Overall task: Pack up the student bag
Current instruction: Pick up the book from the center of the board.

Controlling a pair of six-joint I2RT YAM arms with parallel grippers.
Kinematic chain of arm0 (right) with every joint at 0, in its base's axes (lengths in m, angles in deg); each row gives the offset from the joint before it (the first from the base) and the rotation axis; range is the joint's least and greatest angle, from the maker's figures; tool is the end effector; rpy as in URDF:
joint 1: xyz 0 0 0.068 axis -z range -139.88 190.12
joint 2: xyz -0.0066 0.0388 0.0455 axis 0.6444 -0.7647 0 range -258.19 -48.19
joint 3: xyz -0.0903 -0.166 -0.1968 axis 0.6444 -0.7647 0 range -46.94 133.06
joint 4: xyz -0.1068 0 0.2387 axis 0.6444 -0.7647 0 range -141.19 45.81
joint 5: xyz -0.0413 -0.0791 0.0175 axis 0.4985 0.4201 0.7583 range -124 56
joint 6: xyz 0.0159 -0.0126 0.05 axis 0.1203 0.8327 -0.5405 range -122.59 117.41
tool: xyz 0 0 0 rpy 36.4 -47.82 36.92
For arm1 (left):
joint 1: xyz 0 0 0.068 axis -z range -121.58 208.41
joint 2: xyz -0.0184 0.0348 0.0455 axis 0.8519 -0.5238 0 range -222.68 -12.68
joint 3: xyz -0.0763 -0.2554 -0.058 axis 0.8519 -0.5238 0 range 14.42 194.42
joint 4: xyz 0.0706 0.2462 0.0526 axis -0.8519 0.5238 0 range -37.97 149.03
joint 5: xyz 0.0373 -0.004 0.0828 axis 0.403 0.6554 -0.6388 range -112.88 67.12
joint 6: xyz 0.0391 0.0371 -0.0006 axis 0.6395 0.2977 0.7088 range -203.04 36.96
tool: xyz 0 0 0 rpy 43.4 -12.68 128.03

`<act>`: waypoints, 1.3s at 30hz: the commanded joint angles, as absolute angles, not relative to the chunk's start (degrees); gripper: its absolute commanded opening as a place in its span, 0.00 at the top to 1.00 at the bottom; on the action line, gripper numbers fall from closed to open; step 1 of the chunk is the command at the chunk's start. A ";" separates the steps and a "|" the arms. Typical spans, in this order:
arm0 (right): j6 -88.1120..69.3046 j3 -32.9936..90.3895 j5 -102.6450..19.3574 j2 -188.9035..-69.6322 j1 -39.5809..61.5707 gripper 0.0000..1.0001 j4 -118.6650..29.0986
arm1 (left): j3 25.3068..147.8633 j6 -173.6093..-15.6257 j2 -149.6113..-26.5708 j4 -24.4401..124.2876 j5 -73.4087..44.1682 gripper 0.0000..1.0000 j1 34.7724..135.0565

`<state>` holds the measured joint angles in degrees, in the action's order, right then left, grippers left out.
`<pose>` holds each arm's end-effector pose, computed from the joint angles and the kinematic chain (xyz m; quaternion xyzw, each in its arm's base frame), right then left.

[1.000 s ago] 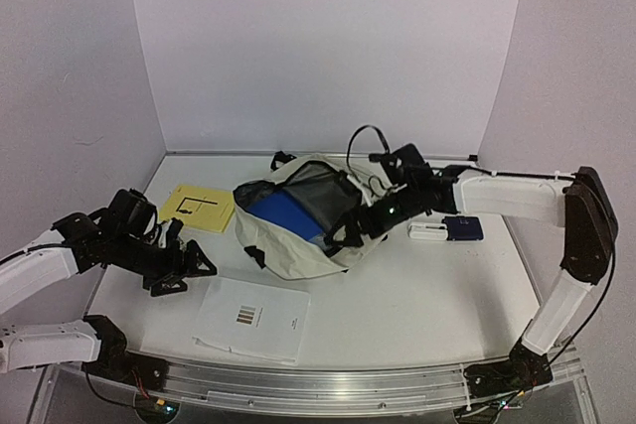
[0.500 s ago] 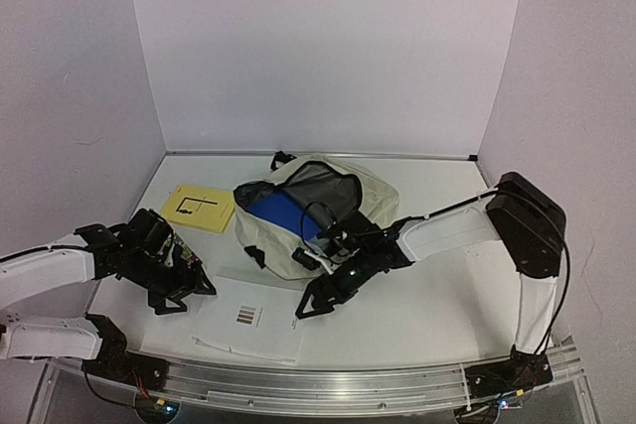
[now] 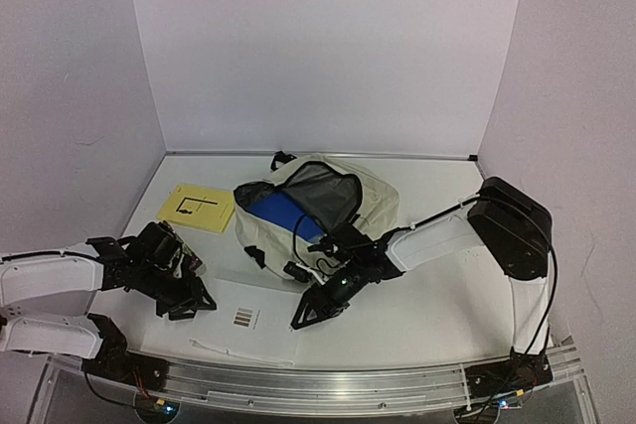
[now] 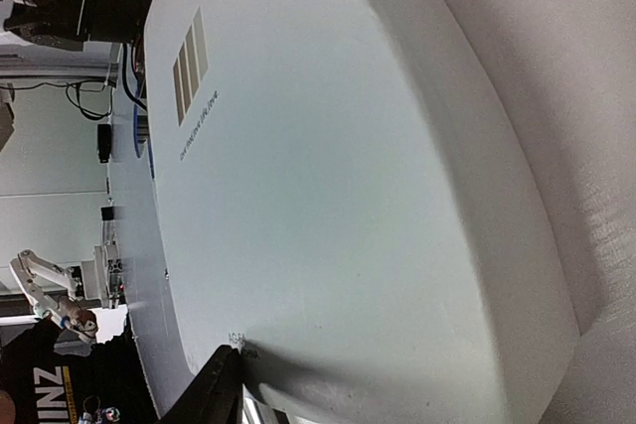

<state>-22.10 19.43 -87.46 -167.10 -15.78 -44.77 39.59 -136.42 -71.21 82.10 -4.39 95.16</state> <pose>0.2012 0.3485 0.1105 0.3997 -0.7605 -0.5103 0.0375 0.1279 -0.1096 0.1577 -0.1024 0.9558 -0.2710 0.0495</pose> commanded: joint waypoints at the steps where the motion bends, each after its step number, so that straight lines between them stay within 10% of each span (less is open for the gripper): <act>1: -21.19 20.13 -87.96 -163.28 -16.30 0.68 -41.45 | 40.76 -136.32 -69.64 74.04 -0.46 0.64 98.07; 15: -13.64 17.91 -85.53 -145.76 -11.08 1.00 -50.44 | 47.70 -132.73 -73.49 67.82 -1.64 0.91 103.05; 21: -10.76 21.04 -83.71 -141.03 -6.60 1.00 -55.63 | 53.48 -129.50 -77.15 66.24 -3.21 0.96 104.73; 25: -7.35 22.58 -80.87 -138.79 -5.38 0.83 -58.83 | 56.49 -127.35 -78.85 64.58 -4.08 0.96 104.73; 31: -5.99 24.78 -77.47 -140.14 -4.52 1.00 -60.31 | 60.28 -125.30 -83.95 60.91 -2.87 0.97 104.73; 35: -4.22 28.54 -78.40 -140.81 -1.03 1.00 -64.60 | 60.86 -124.15 -83.94 61.05 -4.81 0.80 104.73; 39: 1.68 33.76 -78.48 -140.27 0.72 1.00 -71.97 | 61.63 -121.46 -81.68 63.74 -8.12 0.42 104.65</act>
